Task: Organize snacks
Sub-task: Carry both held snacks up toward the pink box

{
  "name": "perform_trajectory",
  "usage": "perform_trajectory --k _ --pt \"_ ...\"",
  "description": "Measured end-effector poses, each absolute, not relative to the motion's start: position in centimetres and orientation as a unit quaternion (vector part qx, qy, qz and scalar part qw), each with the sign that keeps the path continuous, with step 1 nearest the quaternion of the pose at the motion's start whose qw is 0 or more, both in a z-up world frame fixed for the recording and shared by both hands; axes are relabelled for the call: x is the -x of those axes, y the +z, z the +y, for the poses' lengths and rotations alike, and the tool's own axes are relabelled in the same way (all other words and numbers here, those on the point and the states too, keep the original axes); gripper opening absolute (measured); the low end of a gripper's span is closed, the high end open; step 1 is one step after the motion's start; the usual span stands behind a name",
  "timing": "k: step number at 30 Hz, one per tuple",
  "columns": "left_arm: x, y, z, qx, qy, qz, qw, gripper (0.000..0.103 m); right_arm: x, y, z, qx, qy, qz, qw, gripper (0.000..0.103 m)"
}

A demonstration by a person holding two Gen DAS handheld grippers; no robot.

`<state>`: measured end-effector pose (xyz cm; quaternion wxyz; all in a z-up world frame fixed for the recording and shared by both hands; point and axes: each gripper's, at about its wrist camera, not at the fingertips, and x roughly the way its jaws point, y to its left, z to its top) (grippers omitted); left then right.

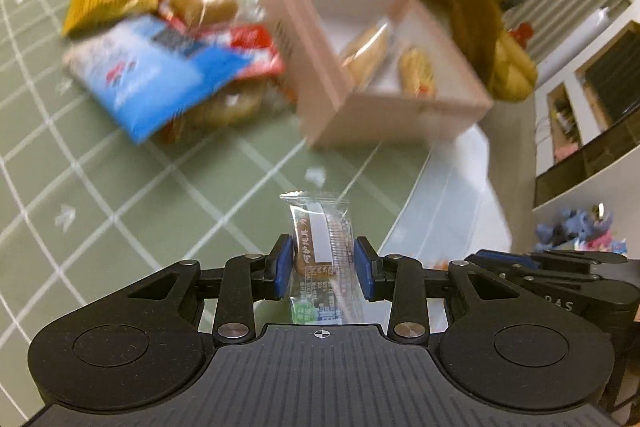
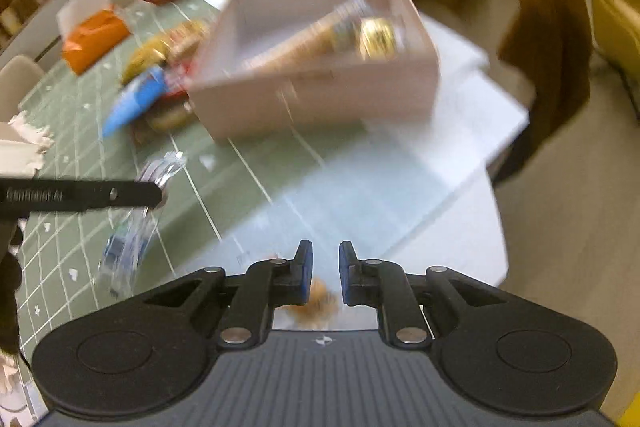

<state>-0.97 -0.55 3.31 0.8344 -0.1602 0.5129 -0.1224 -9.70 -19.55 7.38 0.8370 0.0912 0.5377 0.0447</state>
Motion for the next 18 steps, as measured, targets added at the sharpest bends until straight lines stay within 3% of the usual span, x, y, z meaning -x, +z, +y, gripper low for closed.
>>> perform_trajectory --k 4,7,11,18 --pt "2.0 2.0 -0.6 0.147 -0.112 0.520 0.834 0.038 10.7 6.2 -18.6 -0.153 0.079 0.551 0.816 0.023" --pt "2.5 2.2 -0.5 0.144 -0.113 0.517 0.836 0.038 11.0 6.5 -16.9 -0.138 0.094 0.549 0.819 0.027" --pt "2.8 2.5 -0.6 0.143 -0.113 0.515 0.838 0.038 11.1 7.4 -15.9 -0.116 0.088 0.532 0.834 0.055" --pt "3.0 2.4 -0.5 0.142 -0.115 0.512 0.839 0.038 10.5 7.0 -14.5 -0.114 0.089 0.540 0.829 0.057"
